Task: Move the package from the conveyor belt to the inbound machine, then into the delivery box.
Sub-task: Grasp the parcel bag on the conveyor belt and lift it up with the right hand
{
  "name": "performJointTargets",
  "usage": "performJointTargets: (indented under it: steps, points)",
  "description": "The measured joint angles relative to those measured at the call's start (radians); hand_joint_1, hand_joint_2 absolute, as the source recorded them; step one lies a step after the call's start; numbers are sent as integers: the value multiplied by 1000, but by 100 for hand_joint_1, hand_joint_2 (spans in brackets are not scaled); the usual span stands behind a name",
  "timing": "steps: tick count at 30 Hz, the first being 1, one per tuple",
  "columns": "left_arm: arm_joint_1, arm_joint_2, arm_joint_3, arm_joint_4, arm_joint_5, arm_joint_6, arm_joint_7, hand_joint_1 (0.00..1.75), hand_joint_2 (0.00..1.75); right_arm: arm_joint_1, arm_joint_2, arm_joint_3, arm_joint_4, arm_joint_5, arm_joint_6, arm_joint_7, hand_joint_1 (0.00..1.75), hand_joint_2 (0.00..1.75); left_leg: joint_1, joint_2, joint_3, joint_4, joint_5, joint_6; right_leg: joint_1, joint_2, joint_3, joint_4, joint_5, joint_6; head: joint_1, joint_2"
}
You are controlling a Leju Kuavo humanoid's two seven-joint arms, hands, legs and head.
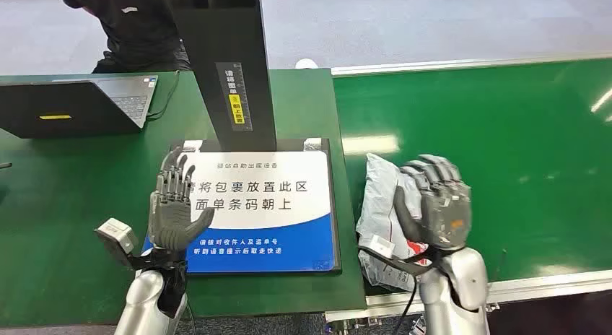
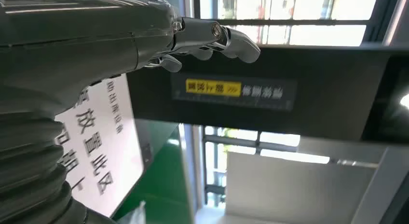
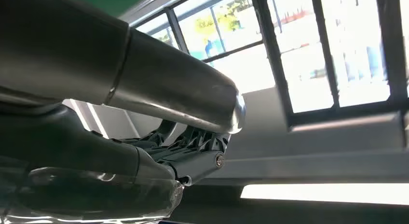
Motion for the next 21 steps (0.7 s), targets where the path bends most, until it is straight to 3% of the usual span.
performJointTargets:
  steps: [1, 2, 3, 6, 10, 13, 21]
  points:
    - [-1, -1, 4, -3, 2, 3, 0, 0, 175, -7, -1, 32, 14, -1, 0, 24, 0, 116, 0, 0, 0, 0, 0, 0, 0, 0, 0, 0, 0, 0, 0, 0]
    - [-1, -2, 8, -7, 3, 4, 0, 0, 175, -16, -2, 55, 31, -17, 1, 44, 0, 131, 0, 0, 0, 0, 0, 0, 0, 0, 0, 0, 0, 0, 0, 0]
    - [1, -4, 15, -16, 6, 8, 0, 0, 175, -34, -4, 99, 68, -57, 9, 84, 0, 175, 0, 0, 0, 0, 0, 0, 0, 0, 0, 0, 0, 0, 0, 0]
    - [27, -8, 35, -49, 7, 9, 0, 0, 175, -85, -16, 132, 177, -348, 101, 172, 0, 175, 0, -2, 0, 0, 1, 0, 0, -1, 0, 0, -1, 0, 0, 0]
    - [49, -9, 56, -74, -8, -20, 0, 0, 175, -103, -85, 112, 251, -629, 362, 310, 0, 175, -1, -3, -1, 1, 1, 0, -1, -2, 0, -1, 0, 0, 0, 0]
    - [48, -9, 61, -75, -23, -38, 0, 0, 175, -98, -133, 86, 289, -689, 508, 400, 0, 175, -2, -3, -2, 1, 1, 1, -2, -3, 0, -1, 0, 1, 0, 0]
    - [30, -9, 59, -65, -47, -40, 0, 0, 175, -97, -187, 56, 371, -653, 579, 499, 0, 175, -2, -2, -2, 1, 0, 0, -1, -2, -2, -1, 0, 1, 0, 0]
